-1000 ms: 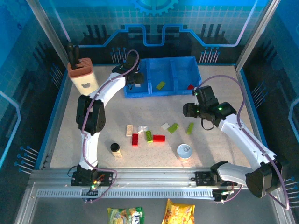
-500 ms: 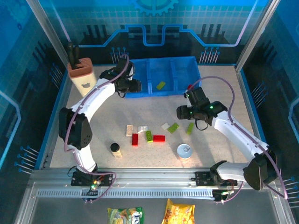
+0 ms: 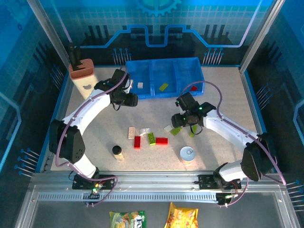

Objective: Sort the legos into containers by color
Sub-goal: Pick up the lego from the bottom-center of the table.

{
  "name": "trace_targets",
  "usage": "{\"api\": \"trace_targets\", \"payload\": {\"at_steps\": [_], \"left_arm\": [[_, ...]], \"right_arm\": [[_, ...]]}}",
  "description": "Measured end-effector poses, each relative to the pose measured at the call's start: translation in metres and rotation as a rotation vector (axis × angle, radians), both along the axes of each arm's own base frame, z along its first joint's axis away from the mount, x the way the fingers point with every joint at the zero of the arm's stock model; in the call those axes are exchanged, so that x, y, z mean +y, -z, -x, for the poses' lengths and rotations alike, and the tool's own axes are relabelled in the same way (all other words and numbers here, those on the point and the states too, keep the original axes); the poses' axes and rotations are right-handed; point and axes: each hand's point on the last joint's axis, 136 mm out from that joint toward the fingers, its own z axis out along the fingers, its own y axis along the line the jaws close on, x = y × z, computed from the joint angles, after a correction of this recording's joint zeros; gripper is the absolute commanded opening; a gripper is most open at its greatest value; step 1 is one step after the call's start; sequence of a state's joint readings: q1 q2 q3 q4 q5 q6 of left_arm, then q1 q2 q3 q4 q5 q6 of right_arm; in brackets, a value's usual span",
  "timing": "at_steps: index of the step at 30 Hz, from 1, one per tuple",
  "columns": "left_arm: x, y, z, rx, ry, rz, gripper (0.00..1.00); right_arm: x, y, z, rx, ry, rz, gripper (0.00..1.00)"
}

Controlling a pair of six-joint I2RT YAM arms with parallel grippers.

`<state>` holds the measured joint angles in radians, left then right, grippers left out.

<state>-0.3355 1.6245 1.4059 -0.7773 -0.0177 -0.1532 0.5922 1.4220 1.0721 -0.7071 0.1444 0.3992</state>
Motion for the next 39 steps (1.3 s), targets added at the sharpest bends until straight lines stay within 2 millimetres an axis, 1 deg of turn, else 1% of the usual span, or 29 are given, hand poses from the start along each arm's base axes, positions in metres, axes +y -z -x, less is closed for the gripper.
{"api": "trace_targets", "payload": {"at_steps": [3,7,11,12,15,17,19,23,29,33,37,39], "left_arm": [[0.003,0.001,0.01,-0.004,0.006,-0.002,0.55],[0.004,-0.007,0.011,-0.047,0.006,0.013,0.55],[0.001,-0.011,0.009,-0.078,0.01,0.034,0.55],[0.0,-0.011,0.008,-0.083,0.013,0.039,0.55],[0.0,-0.013,0.005,-0.098,0.011,0.045,0.55],[0.002,-0.014,0.004,-0.102,0.006,0.046,0.55],[0.005,-0.016,0.002,-0.111,-0.005,0.048,0.55],[0.011,-0.019,-0.001,-0.125,-0.019,0.052,0.54],[0.008,-0.015,0.001,-0.114,-0.011,0.064,0.54],[0.007,-0.016,0.001,-0.111,-0.007,0.071,0.54],[0.007,-0.016,0.001,-0.111,-0.007,0.071,0.54],[0.008,-0.016,0.001,-0.112,-0.008,0.071,0.54]], "right_arm": [[0.012,0.005,0.003,0.016,-0.047,0.01,0.6],[0.029,0.014,0.014,0.042,-0.155,0.014,0.62],[0.046,0.022,0.024,0.05,-0.346,0.046,0.68],[0.05,0.023,0.027,0.047,-0.405,0.053,0.66],[0.058,0.025,0.033,0.022,-0.579,0.073,0.65],[0.063,0.025,0.034,-0.005,-0.678,0.079,0.68],[0.066,0.028,0.036,-0.035,-0.77,0.087,0.7],[0.065,0.039,0.043,-0.074,-0.946,0.121,0.71],[0.063,0.054,0.059,-0.121,-1.201,0.19,0.7],[0.066,0.054,0.06,-0.155,-1.285,0.212,0.69],[0.07,0.054,0.06,-0.181,-1.325,0.221,0.68],[0.073,0.058,0.06,-0.184,-1.338,0.223,0.68]]}}
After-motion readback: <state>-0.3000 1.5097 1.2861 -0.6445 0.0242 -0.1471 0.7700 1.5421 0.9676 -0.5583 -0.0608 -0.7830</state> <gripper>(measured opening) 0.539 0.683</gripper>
